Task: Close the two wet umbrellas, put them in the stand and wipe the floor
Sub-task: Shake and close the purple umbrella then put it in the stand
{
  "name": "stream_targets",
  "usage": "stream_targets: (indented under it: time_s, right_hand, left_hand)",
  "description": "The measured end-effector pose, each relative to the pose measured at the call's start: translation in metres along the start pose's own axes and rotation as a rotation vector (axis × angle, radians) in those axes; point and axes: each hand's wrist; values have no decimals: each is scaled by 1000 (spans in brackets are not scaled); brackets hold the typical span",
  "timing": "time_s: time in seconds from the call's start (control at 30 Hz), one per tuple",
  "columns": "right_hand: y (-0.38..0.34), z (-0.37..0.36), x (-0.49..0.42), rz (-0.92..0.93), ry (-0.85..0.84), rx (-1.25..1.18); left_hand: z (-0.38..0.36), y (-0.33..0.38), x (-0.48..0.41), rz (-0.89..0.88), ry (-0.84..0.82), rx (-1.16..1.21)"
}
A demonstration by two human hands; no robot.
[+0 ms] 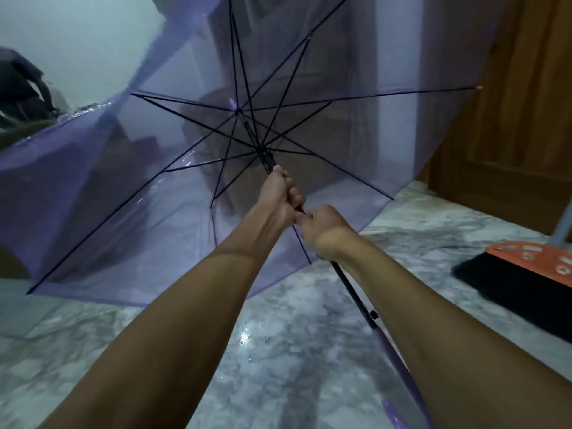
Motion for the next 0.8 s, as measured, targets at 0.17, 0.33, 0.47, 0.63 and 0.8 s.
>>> stream_targets:
  time_s: [0.17, 0.33, 0.47, 0.63, 0.8]
  right_hand:
    - [11, 7, 20, 10, -179, -25]
    - [39, 28, 50, -163, -351, -183]
    - [41, 35, 52, -99, -256, -67]
    - [0, 33, 29, -23, -95, 64]
    - [-5, 7, 13, 44, -55, -24]
  left_hand:
    - [15, 3, -13, -36, 66, 51]
    - [44, 28, -35, -84, 121, 112]
    - [58, 38, -36, -76, 133, 186]
    - [28, 13, 2, 10, -83, 166]
    - [8, -3, 17, 60, -77, 28]
Point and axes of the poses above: each hand's wrist, its own x-axis away from the middle knuckle, its own z-axis out of the back of the hand, y = z × x, and after that the axes turned 4 degrees about -x, right-handed
